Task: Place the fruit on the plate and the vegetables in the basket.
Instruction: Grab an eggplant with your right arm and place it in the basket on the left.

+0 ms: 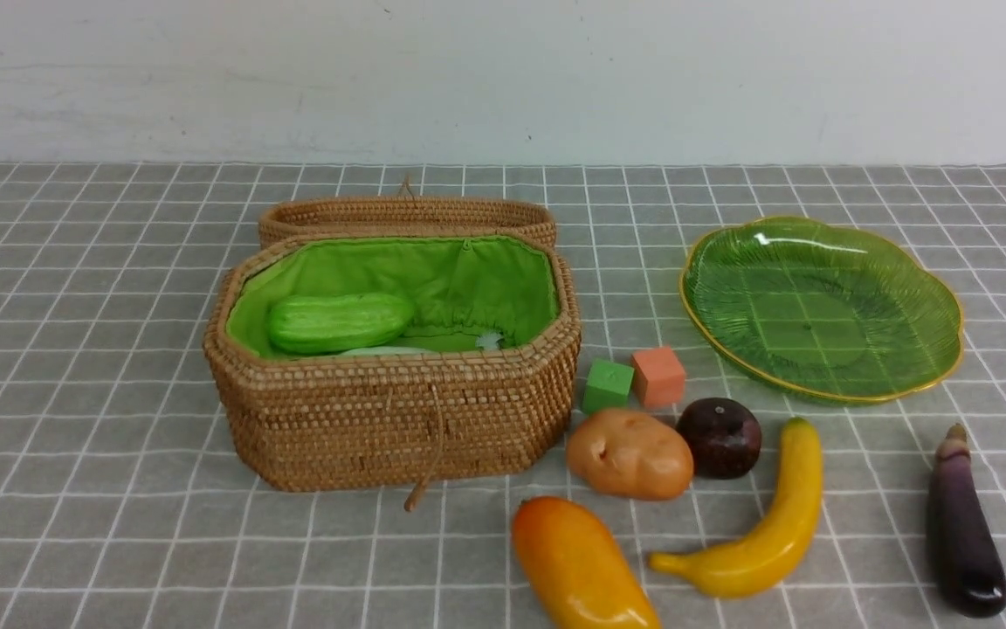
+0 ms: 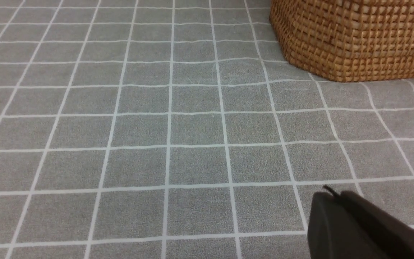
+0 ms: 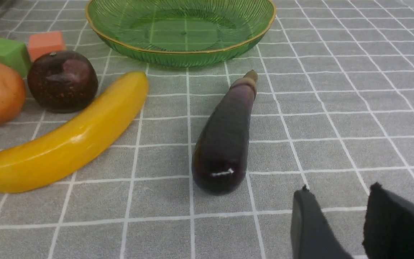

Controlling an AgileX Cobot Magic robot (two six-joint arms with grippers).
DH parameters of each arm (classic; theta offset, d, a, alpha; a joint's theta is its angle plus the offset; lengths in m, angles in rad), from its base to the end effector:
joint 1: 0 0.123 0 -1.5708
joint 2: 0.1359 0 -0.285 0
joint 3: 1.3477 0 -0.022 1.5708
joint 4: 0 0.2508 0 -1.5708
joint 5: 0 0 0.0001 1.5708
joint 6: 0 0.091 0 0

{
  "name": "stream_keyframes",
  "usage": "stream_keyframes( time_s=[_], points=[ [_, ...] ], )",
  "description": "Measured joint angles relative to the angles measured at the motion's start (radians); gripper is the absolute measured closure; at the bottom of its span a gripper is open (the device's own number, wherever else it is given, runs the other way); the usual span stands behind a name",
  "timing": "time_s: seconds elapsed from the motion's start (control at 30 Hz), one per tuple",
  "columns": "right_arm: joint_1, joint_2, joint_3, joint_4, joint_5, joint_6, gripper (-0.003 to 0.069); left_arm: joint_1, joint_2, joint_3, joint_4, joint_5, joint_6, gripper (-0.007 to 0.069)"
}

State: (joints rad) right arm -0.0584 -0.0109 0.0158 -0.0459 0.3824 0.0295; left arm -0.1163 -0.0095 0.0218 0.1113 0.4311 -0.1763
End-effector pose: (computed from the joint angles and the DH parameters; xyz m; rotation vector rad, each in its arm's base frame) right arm 0.0521 -0.0046 0.1741 0.0542 1.8702 -0.0653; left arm 0.0511 -0.0017 0.1680 0.0085 1.9251 -0.0837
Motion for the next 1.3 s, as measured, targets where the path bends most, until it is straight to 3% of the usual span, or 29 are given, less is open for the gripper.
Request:
stream_keyframes(
  time_s=[0.43,0.63,0.77,0.93,1.13,1.27,1.3],
  points=[
    [0.000,0.000,0.008,-0.009,-0.039,0.000,0.0418,0.000,0.000,0.000,0.000,0.000,0.000,0.0592],
    [0.000,0.000,0.010,0.000,-0.239,0.022,0.0418,0.000,0.000,0.000,0.000,0.000,0.000,0.0585],
    [0.000,0.000,0.010,0.031,-0.461,0.143,0.0418,0.000,0.000,0.000,0.000,0.000,0.000,0.0581],
    [0.000,0.000,0.001,0.054,-0.563,0.249,0.0418,0.000,0.000,0.000,0.000,0.000,0.000,0.0574],
    [0.000,0.005,-0.198,0.064,-0.488,0.379,0.0418,0.000,0.000,0.000,0.001,0.000,0.000,0.0574],
    [0.000,0.083,-0.409,0.067,-0.324,0.419,0.0418,0.000,0.000,0.001,0.001,-0.001,0.000,0.0571],
    [0.000,0.161,-0.512,0.067,-0.198,0.426,0.0418,0.000,0.000,0.001,0.001,-0.001,-0.001,0.0568]
  ],
)
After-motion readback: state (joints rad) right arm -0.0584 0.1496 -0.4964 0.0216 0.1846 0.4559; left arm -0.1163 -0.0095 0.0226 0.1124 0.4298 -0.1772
